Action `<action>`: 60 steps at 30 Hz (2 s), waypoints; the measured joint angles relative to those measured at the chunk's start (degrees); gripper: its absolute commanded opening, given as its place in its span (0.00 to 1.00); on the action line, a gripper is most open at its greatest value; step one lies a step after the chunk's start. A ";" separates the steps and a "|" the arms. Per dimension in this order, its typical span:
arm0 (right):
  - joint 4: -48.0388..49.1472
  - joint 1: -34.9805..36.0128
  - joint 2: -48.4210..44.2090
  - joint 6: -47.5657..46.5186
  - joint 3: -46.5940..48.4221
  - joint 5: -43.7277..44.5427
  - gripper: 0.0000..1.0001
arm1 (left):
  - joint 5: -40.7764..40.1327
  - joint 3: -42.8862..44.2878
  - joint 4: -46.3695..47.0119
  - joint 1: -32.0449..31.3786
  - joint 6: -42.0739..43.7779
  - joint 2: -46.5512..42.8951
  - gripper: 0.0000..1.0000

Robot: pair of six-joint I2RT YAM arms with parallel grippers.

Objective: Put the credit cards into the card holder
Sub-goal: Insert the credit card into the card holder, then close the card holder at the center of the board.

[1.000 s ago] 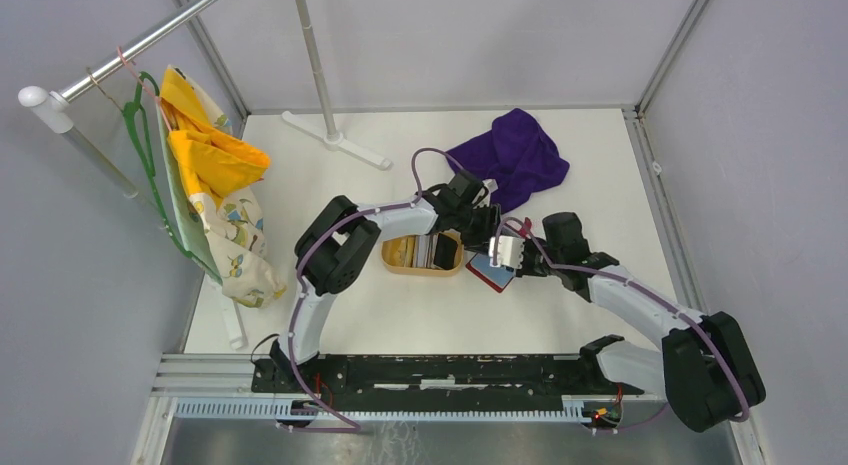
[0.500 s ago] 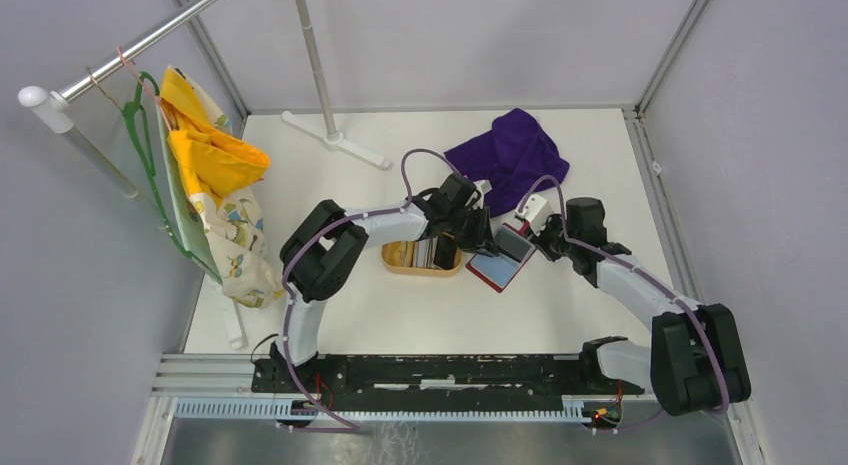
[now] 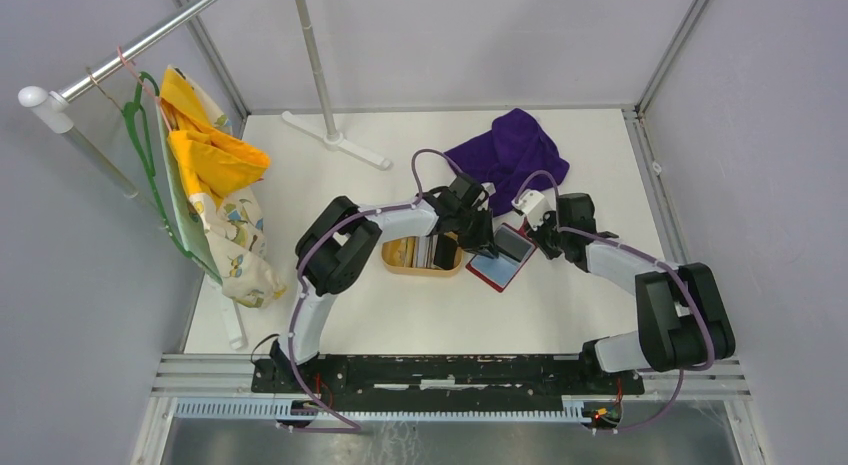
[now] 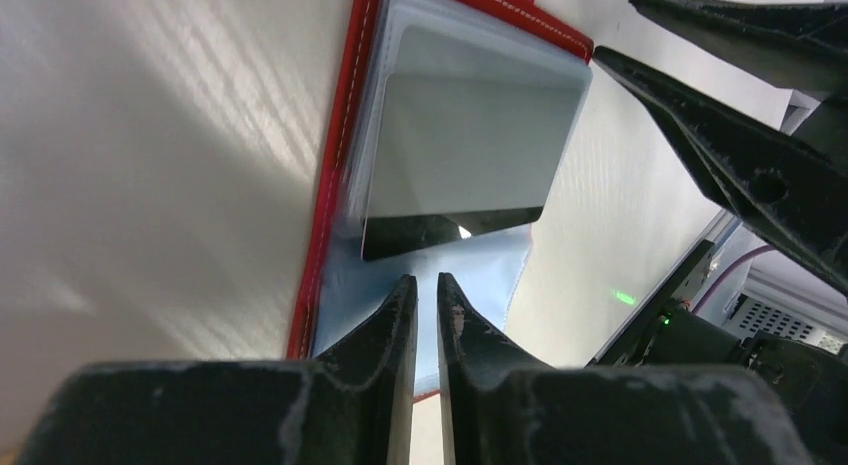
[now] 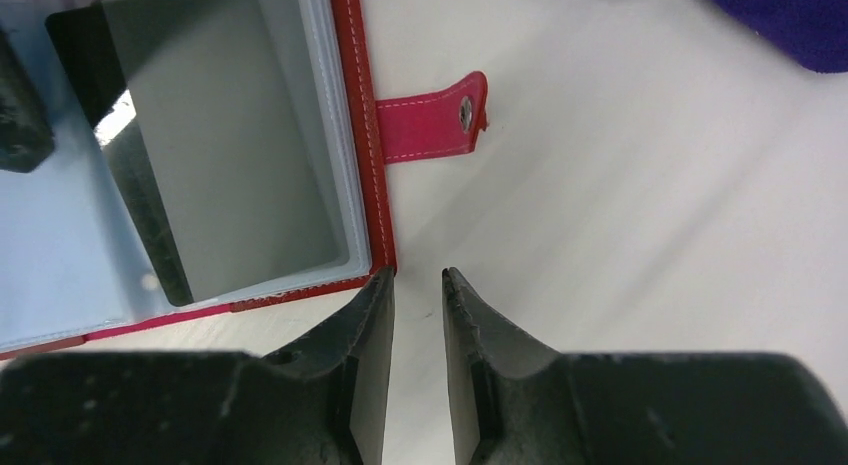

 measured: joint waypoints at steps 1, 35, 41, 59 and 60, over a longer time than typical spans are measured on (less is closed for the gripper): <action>-0.61 0.00 0.28 -0.09 0.52 -0.35 0.30 | -0.02 0.92 -0.26 0.00 0.13 0.57 0.19; -11.72 -8.48 -5.05 -3.34 3.65 -15.89 0.50 | -1.81 -9.31 14.14 0.00 2.89 -9.46 0.32; -11.93 -9.01 3.04 -0.11 5.75 -19.54 0.59 | -7.04 -21.33 21.94 0.00 3.89 -28.28 0.42; -21.42 -10.54 5.57 -4.90 9.16 -25.73 0.53 | -15.72 -48.04 29.66 -0.72 -1.95 -50.49 0.91; -22.03 -11.06 3.65 -5.31 8.70 -25.81 0.57 | -16.65 -48.98 29.75 -2.60 -2.16 -50.49 0.89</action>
